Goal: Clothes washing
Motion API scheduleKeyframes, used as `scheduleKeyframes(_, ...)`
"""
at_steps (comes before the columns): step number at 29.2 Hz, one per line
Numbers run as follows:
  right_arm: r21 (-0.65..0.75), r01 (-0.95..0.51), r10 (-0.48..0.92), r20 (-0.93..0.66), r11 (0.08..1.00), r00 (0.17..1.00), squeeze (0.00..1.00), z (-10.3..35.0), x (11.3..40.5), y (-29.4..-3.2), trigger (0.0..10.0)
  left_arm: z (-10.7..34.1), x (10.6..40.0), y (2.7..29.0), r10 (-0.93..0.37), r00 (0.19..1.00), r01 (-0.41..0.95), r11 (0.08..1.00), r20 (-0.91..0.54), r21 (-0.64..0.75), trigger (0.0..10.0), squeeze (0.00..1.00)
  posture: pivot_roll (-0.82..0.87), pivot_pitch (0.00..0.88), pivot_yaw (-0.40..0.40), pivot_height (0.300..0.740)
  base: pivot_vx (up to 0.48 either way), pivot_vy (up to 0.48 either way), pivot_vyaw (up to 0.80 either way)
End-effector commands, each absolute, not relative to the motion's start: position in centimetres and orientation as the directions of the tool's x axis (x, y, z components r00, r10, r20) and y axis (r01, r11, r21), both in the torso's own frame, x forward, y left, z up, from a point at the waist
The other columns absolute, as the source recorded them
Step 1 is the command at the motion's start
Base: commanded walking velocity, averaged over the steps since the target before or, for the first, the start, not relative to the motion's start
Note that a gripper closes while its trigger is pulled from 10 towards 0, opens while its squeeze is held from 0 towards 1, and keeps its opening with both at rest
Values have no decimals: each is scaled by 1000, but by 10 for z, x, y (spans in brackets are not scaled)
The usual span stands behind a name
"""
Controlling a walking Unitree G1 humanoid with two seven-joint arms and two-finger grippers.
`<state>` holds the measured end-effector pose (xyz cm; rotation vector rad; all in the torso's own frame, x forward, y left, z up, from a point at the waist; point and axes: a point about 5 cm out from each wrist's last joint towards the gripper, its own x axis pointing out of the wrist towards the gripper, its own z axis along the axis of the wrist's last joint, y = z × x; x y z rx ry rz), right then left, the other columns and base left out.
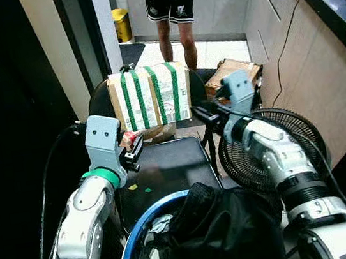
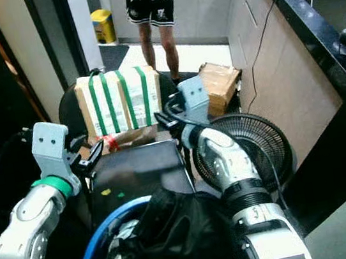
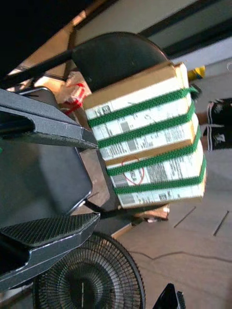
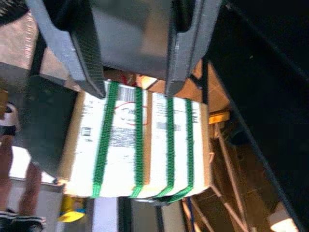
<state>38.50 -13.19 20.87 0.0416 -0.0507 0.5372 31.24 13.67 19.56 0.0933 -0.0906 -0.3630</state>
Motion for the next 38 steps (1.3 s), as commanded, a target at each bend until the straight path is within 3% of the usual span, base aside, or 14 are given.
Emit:
scheduleKeyframes(1,17,-520,518,62,854,853,1000,205,383,-135,10000,189,310,139,-369,928,362,924,41,120,10000,0,129,29,34,740,0,0,0)
scheduleKeyframes(3,-42,-594,596,43,803,802,1000,201,375,-134,10000,177,310,146,-416,907,420,882,-66,213,10000,0,129,29,34,740,0,0,0)
scheduleKeyframes(5,-53,-631,633,34,774,774,1000,198,370,-131,10000,171,307,149,-450,883,469,853,-134,228,10000,110,123,34,34,740,0,0,0)
scheduleKeyframes(6,-57,-662,664,25,747,747,1000,196,365,-129,10000,166,302,152,-482,855,516,828,-193,220,10000,506,123,34,34,740,0,0,0)
scheduleKeyframes(7,-69,-690,692,16,720,721,0,193,359,-127,10000,163,298,157,-486,842,532,820,-232,212,10000,996,120,35,36,740,0,0,0)
scheduleKeyframes(9,-76,-705,708,11,705,707,0,191,355,-125,10000,160,294,162,-481,840,531,824,-250,198,10000,1000,118,36,41,740,0,0,0)
scheduleKeyframes(23,-61,-690,692,32,721,721,0,186,350,-124,10000,142,292,179,-375,878,471,793,-298,387,10000,1000,125,49,47,740,0,0,0)
scheduleKeyframes(24,-55,-690,692,38,722,721,0,186,350,-124,10000,143,295,184,-328,899,430,792,-291,433,7686,1000,125,49,47,740,0,0,0)
scheduleKeyframes(27,-52,-690,692,40,722,721,0,186,349,-124,10000,144,297,187,-297,911,403,790,-287,462,7686,1000,125,49,47,740,0,0,0)
scheduleKeyframes(28,-51,-691,693,43,721,720,0,186,349,-124,10000,151,301,193,-246,942,330,810,-229,486,1804,616,125,49,47,740,0,0,0)
scheduleKeyframes(29,-52,-690,692,48,722,720,0,187,348,-123,10000,164,306,196,-217,966,258,844,-141,470,6627,0,124,56,50,740,0,0,0)
scheduleKeyframes(30,-52,-690,692,48,722,720,0,187,348,-123,10000,164,306,196,-217,966,258,844,-141,470,6627,0,124,56,50,740,0,0,0)
scheduleKeyframes(31,-50,-687,689,58,725,723,0,188,347,-123,10000,175,308,198,-200,978,208,873,-65,441,10000,0,124,56,50,740,0,0,0)
scheduleKeyframes(38,-98,-537,539,-15,838,842,0,172,362,-130,10000,164,305,192,-283,948,317,798,-146,513,10000,0,117,65,47,740,0,0,0)
